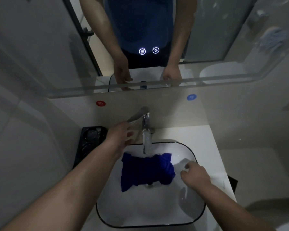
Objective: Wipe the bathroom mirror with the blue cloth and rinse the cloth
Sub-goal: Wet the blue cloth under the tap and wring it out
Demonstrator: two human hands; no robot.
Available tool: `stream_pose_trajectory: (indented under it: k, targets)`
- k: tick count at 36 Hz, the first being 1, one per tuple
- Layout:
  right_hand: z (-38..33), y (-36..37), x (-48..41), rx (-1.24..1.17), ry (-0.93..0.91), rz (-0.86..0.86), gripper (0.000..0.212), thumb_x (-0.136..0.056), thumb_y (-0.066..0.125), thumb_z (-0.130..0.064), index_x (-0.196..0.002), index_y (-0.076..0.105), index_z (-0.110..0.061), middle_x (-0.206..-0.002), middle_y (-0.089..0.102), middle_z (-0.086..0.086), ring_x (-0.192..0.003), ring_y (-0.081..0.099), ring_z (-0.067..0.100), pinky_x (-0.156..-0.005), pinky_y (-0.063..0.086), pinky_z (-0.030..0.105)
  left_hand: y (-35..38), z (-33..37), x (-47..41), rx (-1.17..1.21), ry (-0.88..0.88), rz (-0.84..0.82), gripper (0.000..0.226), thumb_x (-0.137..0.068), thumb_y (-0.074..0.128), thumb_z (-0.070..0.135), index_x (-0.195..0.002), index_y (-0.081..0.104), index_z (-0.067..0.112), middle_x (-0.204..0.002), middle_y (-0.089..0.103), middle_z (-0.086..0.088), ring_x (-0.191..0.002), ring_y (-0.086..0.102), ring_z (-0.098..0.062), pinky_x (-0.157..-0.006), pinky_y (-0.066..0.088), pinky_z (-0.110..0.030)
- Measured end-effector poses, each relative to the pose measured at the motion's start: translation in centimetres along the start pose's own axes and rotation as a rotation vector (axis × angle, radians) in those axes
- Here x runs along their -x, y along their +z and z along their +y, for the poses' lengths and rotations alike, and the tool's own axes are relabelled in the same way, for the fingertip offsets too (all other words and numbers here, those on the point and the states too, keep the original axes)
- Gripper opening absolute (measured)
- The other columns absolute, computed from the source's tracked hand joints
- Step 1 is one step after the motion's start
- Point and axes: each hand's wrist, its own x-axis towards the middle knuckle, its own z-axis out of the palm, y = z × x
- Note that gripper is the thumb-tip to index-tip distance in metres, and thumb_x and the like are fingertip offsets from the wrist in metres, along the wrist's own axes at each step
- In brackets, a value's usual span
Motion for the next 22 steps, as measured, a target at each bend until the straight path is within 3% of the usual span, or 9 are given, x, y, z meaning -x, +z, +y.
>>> stream_pose_trajectory:
  k: [5,8,12,16,20,22]
  targets:
    - [0.9,0.3,-0.3,-0.018,-0.044,0.006,0.045,-0.087,0.065,-0.043,-0.129,0.067,-0.026,-0.123,0.071,-0.005,-0.116,0.065,0.021,-0.098,0.055,0.036,-0.4,0.9,-1.0,-0.109,-0.092,0.121,0.017,-0.104,0.057,0.026,-0.090,0.062,0.017,-0.090,0.053,-0.003,-0.075,0.052,-0.019,-0.066,0.047,-0.033]
    - [1.6,0.0,-0.9,-0.097,-0.032,-0.022,0.040,-0.087,0.066,-0.039,-0.124,0.070,-0.026,-0.108,0.071,-0.007,-0.106,0.068,0.019,-0.099,0.056,0.037,-0.7,0.4,-1.3,-0.013,-0.097,0.001,0.016,-0.104,0.056,0.026,-0.091,0.061,0.019,-0.093,0.053,-0.002,-0.075,0.054,-0.020,-0.064,0.047,-0.032]
    - [1.6,-0.1,-1.4,-0.087,-0.057,-0.058,0.035,-0.084,0.070,-0.040,-0.117,0.072,-0.030,-0.108,0.069,-0.009,-0.104,0.067,0.017,-0.098,0.055,0.034,-0.9,-0.2,-1.9,0.173,-0.081,-0.079,0.017,-0.102,0.053,0.014,-0.086,0.059,0.016,-0.084,0.055,-0.002,-0.073,0.055,-0.017,-0.071,0.048,-0.031]
    - [1.8,-0.1,-1.7,-0.084,-0.085,-0.068,0.030,-0.083,0.071,-0.041,-0.111,0.074,-0.032,-0.108,0.070,-0.010,-0.105,0.067,0.016,-0.097,0.055,0.034,-1.5,-0.1,-1.7,0.246,-0.050,-0.145,0.018,-0.107,0.051,0.017,-0.099,0.065,0.011,-0.103,0.069,-0.005,-0.095,0.067,-0.021,-0.087,0.054,-0.035]
    - [2.3,0.4,-2.2,-0.129,-0.091,-0.055,0.025,-0.082,0.072,-0.040,-0.106,0.076,-0.034,-0.106,0.070,-0.012,-0.103,0.068,0.015,-0.097,0.056,0.035,-1.9,0.0,-1.6,0.294,0.016,-0.225,0.027,-0.109,0.046,0.021,-0.119,0.070,0.013,-0.126,0.070,-0.002,-0.112,0.065,-0.023,-0.100,0.052,-0.040]
    - [2.5,0.6,-2.3,-0.137,-0.106,-0.043,0.021,-0.082,0.073,-0.038,-0.102,0.075,-0.034,-0.104,0.070,-0.013,-0.099,0.067,0.014,-0.093,0.056,0.034,-2.2,-1.1,-1.7,0.285,0.015,-0.149,0.026,-0.110,0.049,0.023,-0.122,0.070,0.015,-0.127,0.072,-0.001,-0.111,0.068,-0.023,-0.098,0.055,-0.040]
